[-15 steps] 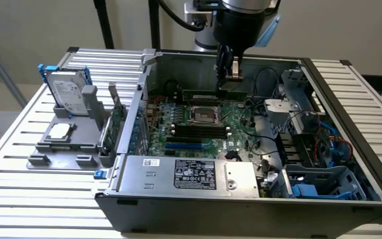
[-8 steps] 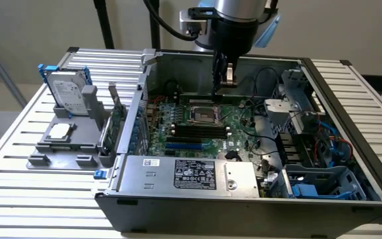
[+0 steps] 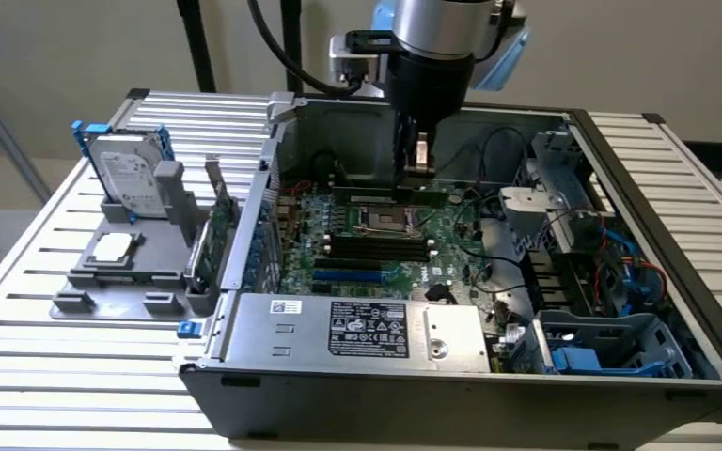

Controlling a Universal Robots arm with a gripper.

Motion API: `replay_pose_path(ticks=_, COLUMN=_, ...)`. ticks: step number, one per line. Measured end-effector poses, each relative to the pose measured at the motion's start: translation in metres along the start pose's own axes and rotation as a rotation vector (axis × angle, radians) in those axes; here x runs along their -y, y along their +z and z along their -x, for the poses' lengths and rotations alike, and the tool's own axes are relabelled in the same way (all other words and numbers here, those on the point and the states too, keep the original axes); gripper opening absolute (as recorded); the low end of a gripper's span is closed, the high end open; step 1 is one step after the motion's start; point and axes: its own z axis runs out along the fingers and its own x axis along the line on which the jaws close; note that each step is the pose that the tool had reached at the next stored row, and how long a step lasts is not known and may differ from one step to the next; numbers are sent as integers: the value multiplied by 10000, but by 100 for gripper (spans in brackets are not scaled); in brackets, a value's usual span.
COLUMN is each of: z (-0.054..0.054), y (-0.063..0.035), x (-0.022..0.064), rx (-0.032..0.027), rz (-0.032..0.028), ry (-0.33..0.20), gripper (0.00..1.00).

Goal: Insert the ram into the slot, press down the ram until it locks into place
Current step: 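Insert the ram into the slot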

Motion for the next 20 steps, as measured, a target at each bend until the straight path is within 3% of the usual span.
replay_pose_path(ticks=20, z=59, y=365, x=14, rx=6, rz=-2, ry=153, gripper=13)
